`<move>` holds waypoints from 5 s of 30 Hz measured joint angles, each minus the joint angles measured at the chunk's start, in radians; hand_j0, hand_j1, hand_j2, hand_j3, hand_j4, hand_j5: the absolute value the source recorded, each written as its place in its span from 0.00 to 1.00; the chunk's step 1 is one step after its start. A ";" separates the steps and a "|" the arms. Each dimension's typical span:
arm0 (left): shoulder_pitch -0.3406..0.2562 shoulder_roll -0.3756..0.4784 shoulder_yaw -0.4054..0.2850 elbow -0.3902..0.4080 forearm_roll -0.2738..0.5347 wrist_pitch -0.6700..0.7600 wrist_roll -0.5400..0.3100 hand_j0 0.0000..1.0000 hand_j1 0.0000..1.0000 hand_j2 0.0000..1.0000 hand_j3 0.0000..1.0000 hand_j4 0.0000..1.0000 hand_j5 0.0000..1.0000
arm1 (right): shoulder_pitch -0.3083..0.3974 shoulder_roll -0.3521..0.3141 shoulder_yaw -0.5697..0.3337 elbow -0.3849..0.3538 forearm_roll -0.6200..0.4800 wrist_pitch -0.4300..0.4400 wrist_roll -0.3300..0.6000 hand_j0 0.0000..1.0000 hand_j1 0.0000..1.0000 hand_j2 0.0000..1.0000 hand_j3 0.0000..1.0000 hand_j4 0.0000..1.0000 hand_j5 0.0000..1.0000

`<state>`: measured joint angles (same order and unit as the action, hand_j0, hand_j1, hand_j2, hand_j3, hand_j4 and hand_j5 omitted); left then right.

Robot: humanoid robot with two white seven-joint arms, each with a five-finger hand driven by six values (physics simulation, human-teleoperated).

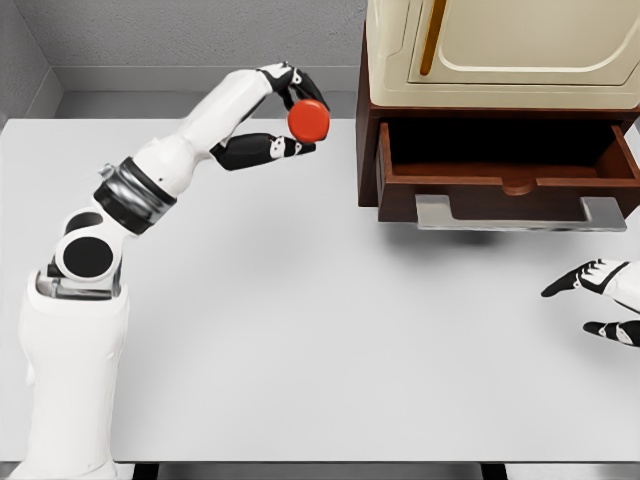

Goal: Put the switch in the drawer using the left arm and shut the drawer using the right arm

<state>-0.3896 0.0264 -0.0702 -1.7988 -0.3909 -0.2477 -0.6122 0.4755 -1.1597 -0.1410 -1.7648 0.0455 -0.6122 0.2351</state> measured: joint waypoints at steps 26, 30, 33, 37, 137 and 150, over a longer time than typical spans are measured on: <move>-0.132 -0.026 -0.170 0.001 -0.345 0.011 0.000 0.27 0.27 0.27 0.27 0.27 0.27 | 0.000 0.000 0.000 0.003 0.001 0.000 0.000 0.72 0.72 0.72 0.72 0.72 0.72; -0.144 -0.026 -0.186 0.005 -0.354 0.012 0.000 0.27 0.27 0.27 0.27 0.27 0.27 | 0.000 0.001 0.000 0.002 0.001 0.000 0.000 0.72 0.72 0.72 0.72 0.72 0.72; -0.164 -0.026 -0.194 0.014 -0.356 0.014 0.000 0.27 0.27 0.27 0.27 0.27 0.27 | 0.000 0.001 0.001 0.001 0.000 0.000 0.000 0.72 0.72 0.72 0.72 0.72 0.72; -0.199 -0.026 -0.216 0.041 -0.358 0.016 0.000 0.27 0.27 0.27 0.27 0.27 0.27 | 0.000 0.001 0.001 0.000 0.000 0.000 0.000 0.72 0.72 0.72 0.72 0.72 0.72; 0.399 0.650 0.103 0.352 0.411 -0.366 0.001 1.00 1.00 1.00 1.00 1.00 1.00 | -0.173 0.007 0.062 0.006 -0.136 0.000 -0.002 0.68 0.68 0.68 0.68 0.68 0.68; 0.403 0.626 0.144 0.360 0.498 -0.366 0.001 1.00 1.00 1.00 1.00 1.00 1.00 | -0.172 0.014 0.107 0.000 -0.120 0.000 -0.003 0.68 0.68 0.68 0.68 0.68 0.68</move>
<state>0.0138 0.6524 0.0736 -1.4390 0.1069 -0.6132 -0.6112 0.3037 -1.1455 -0.0343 -1.7645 -0.0746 -0.6122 0.2323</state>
